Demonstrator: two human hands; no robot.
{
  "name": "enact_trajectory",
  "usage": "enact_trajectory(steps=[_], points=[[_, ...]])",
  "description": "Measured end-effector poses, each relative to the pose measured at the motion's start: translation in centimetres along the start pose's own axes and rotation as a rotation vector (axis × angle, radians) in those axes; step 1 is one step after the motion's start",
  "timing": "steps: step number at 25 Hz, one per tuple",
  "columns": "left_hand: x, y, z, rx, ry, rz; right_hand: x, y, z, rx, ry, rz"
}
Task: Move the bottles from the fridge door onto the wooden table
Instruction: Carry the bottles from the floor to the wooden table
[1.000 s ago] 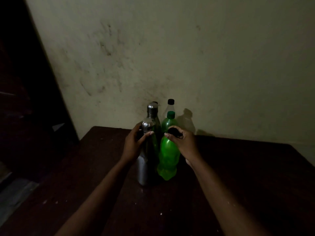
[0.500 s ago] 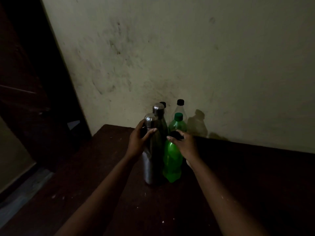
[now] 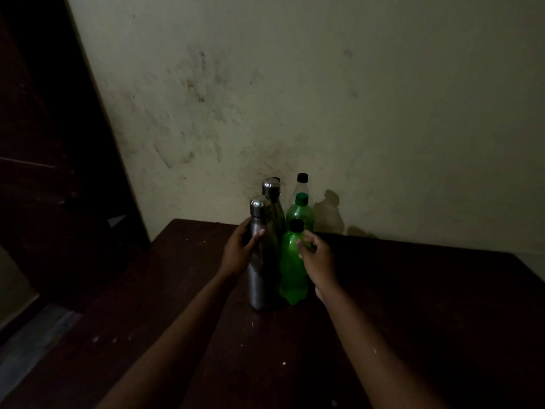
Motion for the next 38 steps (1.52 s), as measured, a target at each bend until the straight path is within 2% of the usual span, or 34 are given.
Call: enact_trajectory(steps=[6, 10, 16, 19, 24, 30, 38], points=[[-2.6, 4.0, -2.4, 0.036, 0.047, -0.084, 0.6, 7.1, 2.4, 0.043, -0.153, 0.113], [-3.8, 8.5, -6.2, -0.028, 0.131, -0.087, 0.3, 13.5, 6.5, 0.168, -0.195, 0.158], [-4.9, 15.8, -14.6, -0.27, 0.176, -0.27, -0.4, 25.8, 13.3, 0.305, -0.26, 0.293], [-4.5, 21.3, -19.3, -0.338, 0.257, -0.344, -0.3, 32.3, 16.5, 0.357, -0.274, 0.308], [-3.4, 29.4, -26.5, -0.375, 0.285, -0.369, 0.5, 41.4, 21.5, 0.395, -0.273, 0.345], [-2.4, 39.4, -36.3, -0.448, 0.281, -0.437, 0.3, 55.4, 29.1, 0.455, -0.407, 0.379], [0.3, 53.2, -49.0, -0.543, 0.248, -0.508, -1.3, 72.8, 38.2, 0.552, -0.395, 0.409]])
Point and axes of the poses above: each hand's wrist, its own y-axis away from the middle knuckle, its own z-axis out of the palm, x = y × z, the point moved 1 cm from there along -y, towards the middle knuckle, and after that the axes turned 5 degrees about y, right-handed, at the moved point
